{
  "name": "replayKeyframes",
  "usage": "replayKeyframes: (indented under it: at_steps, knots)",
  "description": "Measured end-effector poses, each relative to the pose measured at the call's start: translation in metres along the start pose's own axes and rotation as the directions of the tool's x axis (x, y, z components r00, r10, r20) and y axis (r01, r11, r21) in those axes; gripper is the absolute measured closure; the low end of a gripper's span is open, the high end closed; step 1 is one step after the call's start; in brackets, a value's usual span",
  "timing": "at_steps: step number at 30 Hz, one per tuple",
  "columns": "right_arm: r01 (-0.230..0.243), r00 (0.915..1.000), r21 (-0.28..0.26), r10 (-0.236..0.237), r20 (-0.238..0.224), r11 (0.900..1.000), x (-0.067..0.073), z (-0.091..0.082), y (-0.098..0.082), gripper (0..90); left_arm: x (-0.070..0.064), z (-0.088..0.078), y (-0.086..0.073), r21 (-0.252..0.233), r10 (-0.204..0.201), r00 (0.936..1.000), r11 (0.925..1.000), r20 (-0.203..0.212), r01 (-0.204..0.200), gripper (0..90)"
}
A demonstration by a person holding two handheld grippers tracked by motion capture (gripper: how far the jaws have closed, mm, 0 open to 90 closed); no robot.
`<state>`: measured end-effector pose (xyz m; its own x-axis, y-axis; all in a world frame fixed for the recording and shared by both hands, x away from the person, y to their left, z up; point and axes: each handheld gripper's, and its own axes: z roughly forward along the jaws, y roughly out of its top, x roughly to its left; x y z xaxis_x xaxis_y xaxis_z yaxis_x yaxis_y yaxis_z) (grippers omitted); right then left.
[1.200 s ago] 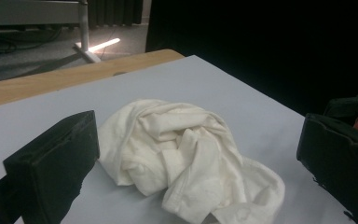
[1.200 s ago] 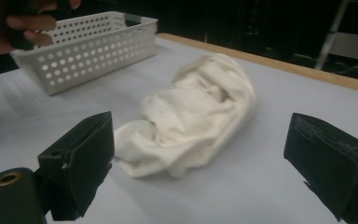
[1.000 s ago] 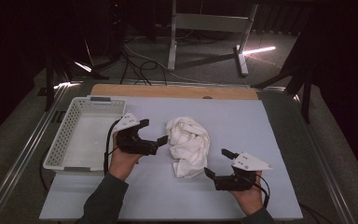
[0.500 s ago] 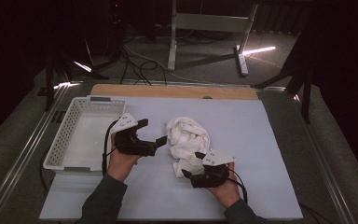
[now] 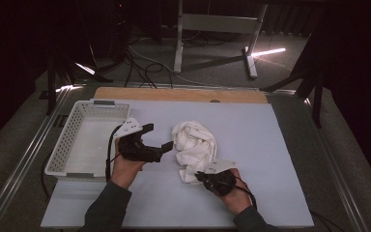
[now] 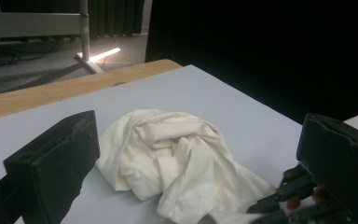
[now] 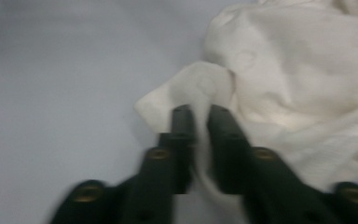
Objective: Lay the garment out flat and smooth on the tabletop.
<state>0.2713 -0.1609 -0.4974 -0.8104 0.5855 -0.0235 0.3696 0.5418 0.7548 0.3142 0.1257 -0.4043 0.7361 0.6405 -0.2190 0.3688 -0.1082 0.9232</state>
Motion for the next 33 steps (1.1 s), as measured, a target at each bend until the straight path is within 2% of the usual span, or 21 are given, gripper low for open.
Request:
replayKeyframes:
  at_steps: [1,3,4,5,7,8,12,13,14,15,22,23,24,28,30,33]
  knots:
    - [0.0,1.0,0.0,0.0,0.0,1.0,0.0,0.0,0.0,87.0,0.0,0.0,0.0,-0.001,-0.001,1.0,1.0,0.0,0.001,0.3]
    - [0.01,0.9999,-0.009,-0.01,0.008,1.0,-0.005,-0.009,0.0,87.3,0.0,0.0,0.0,0.001,-0.001,1.0,1.0,0.001,0.001,0.3]
    - [0.006,0.9999,-0.025,-0.006,0.015,1.0,-0.009,-0.02,-0.002,87.2,0.0,0.0,0.0,0.0,0.0,1.0,1.0,0.001,0.0,0.3]
    - [0.006,0.9999,-0.025,-0.006,0.015,1.0,-0.009,-0.02,-0.002,87.2,0.0,0.0,0.0,0.003,0.001,1.0,1.0,0.001,-0.001,0.3]
    - [-0.015,0.9992,-0.058,0.018,0.037,0.998,-0.017,-0.038,-0.003,87.2,-0.001,0.0,0.0,0.003,0.001,1.0,1.0,0.001,-0.001,0.3]
    - [-0.015,0.9992,-0.058,0.018,0.037,0.998,-0.017,-0.038,-0.003,87.2,-0.001,0.001,-0.001,0.004,0.002,1.0,1.0,0.001,-0.002,0.3]
    - [-0.043,0.9938,-0.093,0.052,0.098,0.995,-0.032,-0.063,-0.008,87.2,-0.001,0.001,-0.001,0.009,0.004,1.0,1.0,0.003,-0.004,0.4]
    - [-0.065,0.9894,-0.107,0.078,0.123,0.992,-0.041,-0.073,-0.014,87.2,-0.001,0.002,-0.001,0.008,0.001,1.0,1.0,0.005,-0.001,0.3]
    - [-0.065,0.9894,-0.107,0.078,0.123,0.992,-0.041,-0.073,-0.014,87.2,-0.002,0.002,-0.001,0.009,0.0,1.0,1.0,0.004,0.0,0.3]
    - [-0.092,0.9859,-0.12,0.108,0.128,0.988,-0.045,-0.076,-0.017,87.2,-0.002,0.003,-0.002,0.011,0.001,1.0,0.9999,0.003,-0.001,0.4]
    - [-0.159,0.9593,-0.133,0.185,0.213,0.978,-0.07,-0.095,-0.034,87.2,-0.002,0.004,-0.003,0.017,0.0,1.0,0.9998,0.004,-0.001,0.3]
    - [-0.171,0.9529,-0.141,0.2,0.228,0.975,-0.074,-0.098,-0.036,87.1,-0.002,0.004,-0.003,0.017,0.0,1.0,0.9998,0.004,0.0,0.3]
    - [-0.171,0.9529,-0.141,0.2,0.228,0.975,-0.074,-0.098,-0.036,87.1,-0.002,0.004,-0.003,0.018,0.0,1.0,0.9998,0.004,0.0,0.3]
    - [-0.192,0.9403,-0.145,0.224,0.256,0.971,-0.08,-0.1,-0.04,87.1,-0.002,0.004,-0.003,0.017,-0.001,1.0,0.9999,0.004,0.001,0.4]
    - [-0.191,0.9358,-0.138,0.223,0.273,0.972,-0.083,-0.102,-0.04,87.1,-0.002,0.004,-0.003,0.016,-0.002,1.0,0.9999,0.004,0.002,0.4]
    - [-0.211,0.9189,-0.137,0.244,0.31,0.968,-0.088,-0.103,-0.041,87.2,-0.002,0.005,-0.004,0.018,-0.001,1.0,0.9998,0.004,0.001,0.4]
